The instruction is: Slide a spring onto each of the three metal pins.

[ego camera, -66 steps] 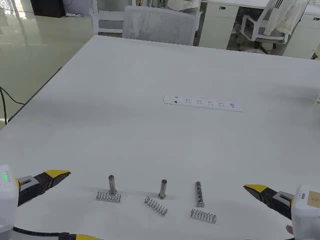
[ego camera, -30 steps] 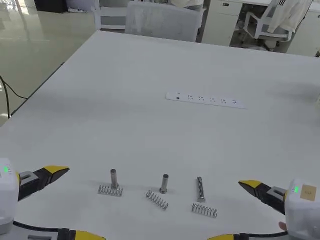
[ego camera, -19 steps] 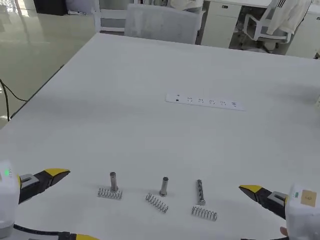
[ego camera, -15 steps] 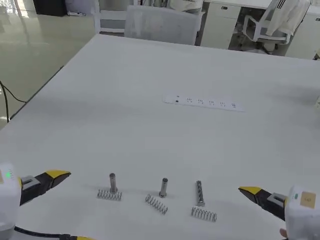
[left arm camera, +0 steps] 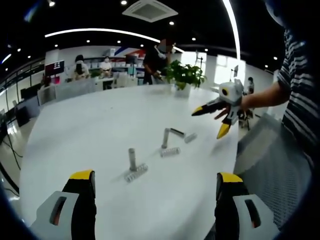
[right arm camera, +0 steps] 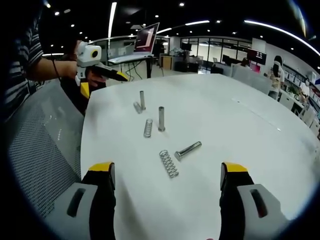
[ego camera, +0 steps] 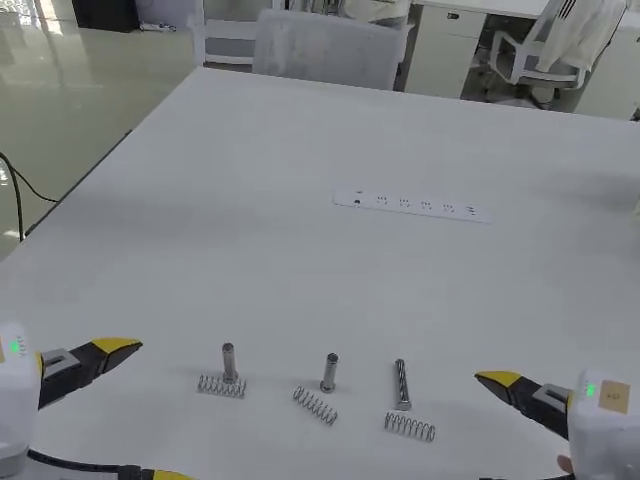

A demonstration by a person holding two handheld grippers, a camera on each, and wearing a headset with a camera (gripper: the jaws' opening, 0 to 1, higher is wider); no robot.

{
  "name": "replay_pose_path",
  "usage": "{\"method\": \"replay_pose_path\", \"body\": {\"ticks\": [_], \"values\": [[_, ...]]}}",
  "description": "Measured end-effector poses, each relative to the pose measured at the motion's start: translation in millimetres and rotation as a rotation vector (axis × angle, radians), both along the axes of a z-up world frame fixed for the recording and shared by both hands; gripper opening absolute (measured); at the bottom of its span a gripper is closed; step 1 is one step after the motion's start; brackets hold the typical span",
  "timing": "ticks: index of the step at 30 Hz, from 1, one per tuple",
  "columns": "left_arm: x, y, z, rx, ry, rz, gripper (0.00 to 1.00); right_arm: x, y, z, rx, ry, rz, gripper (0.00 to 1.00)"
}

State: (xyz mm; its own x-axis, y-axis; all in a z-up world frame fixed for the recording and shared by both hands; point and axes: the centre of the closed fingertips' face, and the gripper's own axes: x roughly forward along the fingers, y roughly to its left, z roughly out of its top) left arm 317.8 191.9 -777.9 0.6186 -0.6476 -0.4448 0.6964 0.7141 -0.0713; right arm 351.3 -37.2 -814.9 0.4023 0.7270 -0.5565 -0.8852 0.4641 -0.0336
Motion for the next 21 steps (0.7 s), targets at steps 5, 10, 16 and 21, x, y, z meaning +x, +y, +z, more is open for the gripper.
{"method": "replay_pose_path", "body": {"ticks": [5, 10, 16, 21], "values": [[0.9, 1.1, 0.9, -0.008, -0.003, 0.006, 0.98, -0.7, -0.5, -0.9, -0.002, 0.003, 0.0, 0.87], [2.1, 0.6, 0.6, -0.012, -0.001, 0.007, 0.98, 0.9, 0.5, -0.5, 0.001, 0.004, -0.003, 0.86], [1.7, 0.5, -0.1, -0.01, 0.002, 0.005, 0.98, 2.1, 2.3, 0.0, 0.008, 0.005, -0.006, 0.86], [2.1, 0.5, -0.4, -0.015, 0.002, 0.005, 0.98, 0.9, 1.8, -1.9, 0.0, 0.011, -0.001, 0.86]]}}
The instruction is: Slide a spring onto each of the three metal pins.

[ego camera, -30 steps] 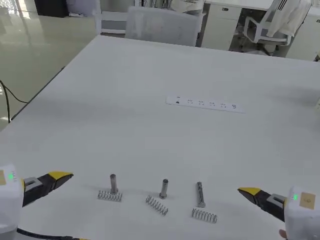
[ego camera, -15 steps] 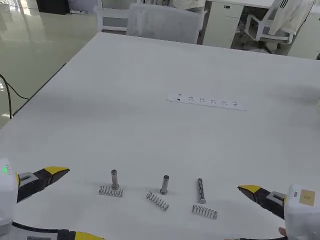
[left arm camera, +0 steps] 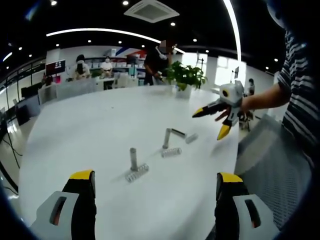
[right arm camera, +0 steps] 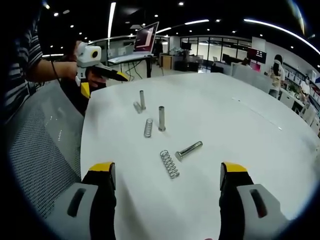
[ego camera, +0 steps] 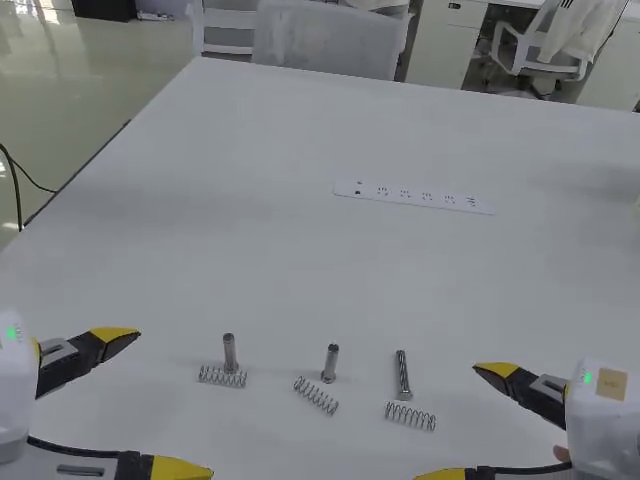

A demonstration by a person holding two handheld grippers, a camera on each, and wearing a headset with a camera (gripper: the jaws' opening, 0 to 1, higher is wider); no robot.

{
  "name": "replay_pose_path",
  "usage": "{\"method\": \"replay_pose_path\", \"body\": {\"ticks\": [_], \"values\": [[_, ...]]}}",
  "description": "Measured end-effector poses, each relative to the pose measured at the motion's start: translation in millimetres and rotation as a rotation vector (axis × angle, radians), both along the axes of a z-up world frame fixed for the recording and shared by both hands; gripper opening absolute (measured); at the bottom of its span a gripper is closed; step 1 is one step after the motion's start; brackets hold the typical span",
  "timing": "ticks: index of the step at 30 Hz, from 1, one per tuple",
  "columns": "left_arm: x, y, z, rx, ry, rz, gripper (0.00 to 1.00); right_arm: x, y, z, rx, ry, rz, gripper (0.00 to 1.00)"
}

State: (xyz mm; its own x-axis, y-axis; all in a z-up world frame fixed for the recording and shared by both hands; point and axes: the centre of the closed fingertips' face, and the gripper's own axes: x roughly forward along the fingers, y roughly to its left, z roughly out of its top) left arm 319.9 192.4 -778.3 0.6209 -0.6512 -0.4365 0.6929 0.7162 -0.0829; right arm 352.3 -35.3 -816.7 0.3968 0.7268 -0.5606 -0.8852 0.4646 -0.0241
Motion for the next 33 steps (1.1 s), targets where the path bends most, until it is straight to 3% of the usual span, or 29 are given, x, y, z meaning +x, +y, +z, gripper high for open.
{"method": "replay_pose_path", "body": {"ticks": [8, 16, 33], "values": [[0.9, 1.4, -0.7, 0.003, 0.003, -0.003, 0.98, -0.5, 3.0, -1.6, 0.016, 0.032, -0.004, 0.85], [1.8, 1.6, -2.4, 0.007, 0.009, -0.005, 0.98, 15.7, 19.2, 12.0, 0.07, 0.046, -0.022, 0.8], [0.9, 3.3, -4.4, 0.013, 0.013, -0.001, 0.98, 34.0, 27.2, 13.2, 0.032, 0.053, -0.03, 0.67]]}}
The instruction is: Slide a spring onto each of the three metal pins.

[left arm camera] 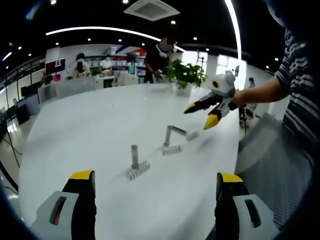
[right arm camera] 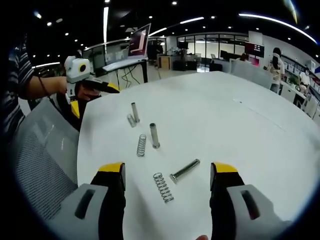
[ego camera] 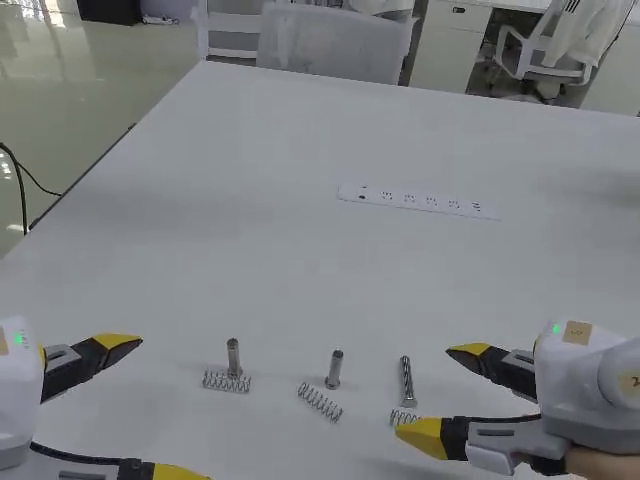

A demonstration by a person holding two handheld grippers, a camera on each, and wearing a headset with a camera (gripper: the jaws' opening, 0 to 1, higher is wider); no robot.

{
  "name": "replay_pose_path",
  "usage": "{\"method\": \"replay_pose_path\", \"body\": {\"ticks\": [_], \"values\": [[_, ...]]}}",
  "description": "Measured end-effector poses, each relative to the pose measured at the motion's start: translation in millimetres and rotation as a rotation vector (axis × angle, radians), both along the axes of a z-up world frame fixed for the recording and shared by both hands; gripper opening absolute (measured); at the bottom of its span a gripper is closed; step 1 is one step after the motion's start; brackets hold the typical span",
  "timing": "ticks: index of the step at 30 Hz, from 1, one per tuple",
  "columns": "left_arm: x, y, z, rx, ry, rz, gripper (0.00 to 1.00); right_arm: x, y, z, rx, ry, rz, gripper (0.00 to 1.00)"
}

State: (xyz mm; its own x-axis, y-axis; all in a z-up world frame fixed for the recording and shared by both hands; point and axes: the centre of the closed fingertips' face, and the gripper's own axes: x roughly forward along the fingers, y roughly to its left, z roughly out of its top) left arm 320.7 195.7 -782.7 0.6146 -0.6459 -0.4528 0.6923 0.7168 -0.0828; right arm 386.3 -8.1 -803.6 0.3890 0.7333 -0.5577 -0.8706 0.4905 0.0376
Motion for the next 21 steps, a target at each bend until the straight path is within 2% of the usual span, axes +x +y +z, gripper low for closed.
{"method": "replay_pose_path", "body": {"ticks": [1, 3, 7, 13, 21], "values": [[0.1, -0.4, 0.3, -0.002, 0.0, 0.0, 0.98, 3.1, 0.1, 0.4, -0.005, 0.005, -0.008, 0.65], [-0.1, -1.0, -0.4, 0.0, 0.003, -0.002, 0.98, 6.7, -1.6, -1.2, -0.011, 0.048, -0.042, 0.62], [-1.3, -2.3, -1.5, 0.004, 0.005, -0.011, 0.98, 14.1, -1.9, 0.3, -0.017, 0.046, -0.053, 0.59], [0.1, -3.2, -1.5, 0.002, 0.004, -0.009, 0.98, 22.2, -1.8, 0.8, -0.013, 0.076, -0.083, 0.52], [3.1, -3.8, -0.2, -0.01, 0.002, -0.002, 0.98, 29.8, -2.8, -11.9, -0.045, 0.154, -0.126, 0.39]]}}
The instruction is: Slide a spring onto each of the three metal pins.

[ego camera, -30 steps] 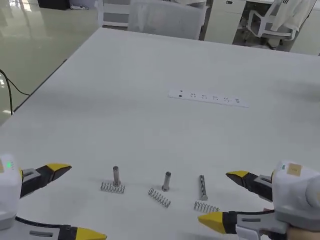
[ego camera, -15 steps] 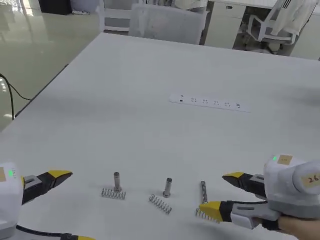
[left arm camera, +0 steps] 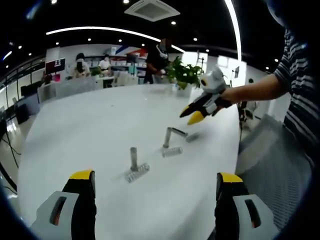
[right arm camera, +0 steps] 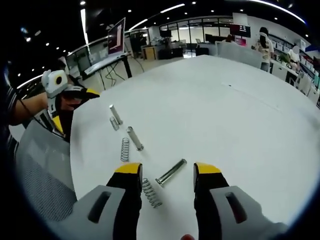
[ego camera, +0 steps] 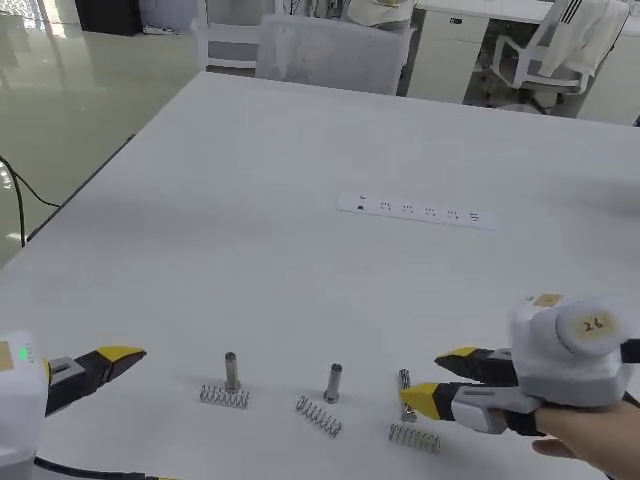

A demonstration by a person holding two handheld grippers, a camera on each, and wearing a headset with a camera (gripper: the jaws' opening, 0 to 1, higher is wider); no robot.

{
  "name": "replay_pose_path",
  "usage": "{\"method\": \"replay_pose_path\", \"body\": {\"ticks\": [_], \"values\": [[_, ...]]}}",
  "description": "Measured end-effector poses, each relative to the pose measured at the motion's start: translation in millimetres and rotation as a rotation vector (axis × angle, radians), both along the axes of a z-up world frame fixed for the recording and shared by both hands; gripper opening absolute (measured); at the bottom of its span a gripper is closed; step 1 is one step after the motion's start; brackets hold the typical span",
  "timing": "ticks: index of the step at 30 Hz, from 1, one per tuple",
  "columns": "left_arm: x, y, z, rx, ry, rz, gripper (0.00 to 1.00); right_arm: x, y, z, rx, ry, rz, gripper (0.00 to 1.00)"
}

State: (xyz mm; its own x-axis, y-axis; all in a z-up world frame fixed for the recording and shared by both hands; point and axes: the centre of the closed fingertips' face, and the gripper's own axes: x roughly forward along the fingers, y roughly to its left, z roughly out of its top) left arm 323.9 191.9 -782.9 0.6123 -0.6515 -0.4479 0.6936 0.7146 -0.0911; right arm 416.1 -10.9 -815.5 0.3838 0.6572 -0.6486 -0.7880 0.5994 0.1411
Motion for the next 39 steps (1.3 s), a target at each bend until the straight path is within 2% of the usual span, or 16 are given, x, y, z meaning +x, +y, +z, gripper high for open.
{"method": "replay_pose_path", "body": {"ticks": [2, 8, 11, 19, 26, 29, 36, 39], "values": [[-0.7, 1.0, -1.3, 0.003, 0.004, 0.0, 0.98, 2.5, 2.2, -1.5, 0.007, 0.013, -0.005, 0.39], [-3.1, 5.4, -2.8, 0.003, 0.007, 0.006, 0.98, 10.2, 5.1, -9.0, -0.02, 0.04, -0.032, 0.34], [-4.1, 7.1, -3.1, 0.003, 0.007, 0.012, 0.98, 11.8, 5.4, -15.8, -0.027, 0.087, -0.066, 0.31], [-8.6, 9.0, -7.9, 0.013, 0.013, 0.016, 0.97, 14.6, 2.8, -29.9, -0.052, 0.152, -0.124, 0.22], [-9.4, 8.5, -7.4, 0.006, 0.013, 0.018, 0.97, 12.9, 8.9, -35.7, -0.074, 0.178, -0.133, 0.18], [-8.8, 8.2, -6.4, 0.003, 0.011, 0.019, 0.97, 16.9, 6.5, -39.7, -0.103, 0.178, -0.158, 0.16], [-10.6, 9.4, -7.9, 0.0, 0.017, 0.023, 0.97, 22.3, 4.3, -42.6, -0.112, 0.2, -0.205, 0.13], [-10.5, 10.3, -9.5, 0.005, 0.016, 0.03, 0.98, 22.5, 5.6, -43.7, -0.118, 0.196, -0.198, 0.1]]}}
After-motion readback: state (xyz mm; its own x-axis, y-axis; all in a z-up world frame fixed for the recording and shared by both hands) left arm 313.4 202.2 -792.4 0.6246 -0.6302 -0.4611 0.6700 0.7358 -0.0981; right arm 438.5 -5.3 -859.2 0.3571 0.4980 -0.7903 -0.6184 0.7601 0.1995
